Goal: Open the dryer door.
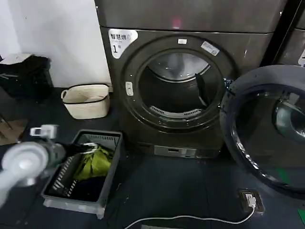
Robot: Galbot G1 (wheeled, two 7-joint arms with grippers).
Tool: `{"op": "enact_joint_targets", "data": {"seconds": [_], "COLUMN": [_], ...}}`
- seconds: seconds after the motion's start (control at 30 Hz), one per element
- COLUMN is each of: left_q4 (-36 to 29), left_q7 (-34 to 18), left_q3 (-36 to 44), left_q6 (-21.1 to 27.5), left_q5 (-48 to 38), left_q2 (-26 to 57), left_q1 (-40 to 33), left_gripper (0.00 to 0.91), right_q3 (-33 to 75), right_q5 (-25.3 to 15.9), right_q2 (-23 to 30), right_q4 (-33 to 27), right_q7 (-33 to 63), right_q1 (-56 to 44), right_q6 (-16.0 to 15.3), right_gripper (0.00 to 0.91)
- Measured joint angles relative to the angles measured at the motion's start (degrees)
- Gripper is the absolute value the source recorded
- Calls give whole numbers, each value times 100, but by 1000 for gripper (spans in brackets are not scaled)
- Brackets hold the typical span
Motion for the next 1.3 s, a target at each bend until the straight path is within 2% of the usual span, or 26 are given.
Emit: {"op": "enact_joint_targets", "data": {"seconds": [0.2,0.43,0.67,1.3], "left_q4": [551,1044,1334,1454], "left_q7": [-694,-976,-1049,-1090], "left_q3": [-247,-345,-374,-270], "left_q6": [-5,-5,-3,-3], "left_q5": [-1444,-2175,-2362,-2374], "left_q2": [276,318,334,455], "left_q1": [33,-24,-102,-60], "left_gripper": [907,907,907,907], "right_q3": [-22,-75,-104,-110], "right_q5": [94,85,87,56], "right_q2": [1,3,3,3], "right_q4": [-64,-62,-177,-195], "right_q7": [-80,-183,-167,-271], "right_q1": [2,26,18,47], "right_q6": [83,183,240,360], "right_gripper": [907,907,907,907]}}
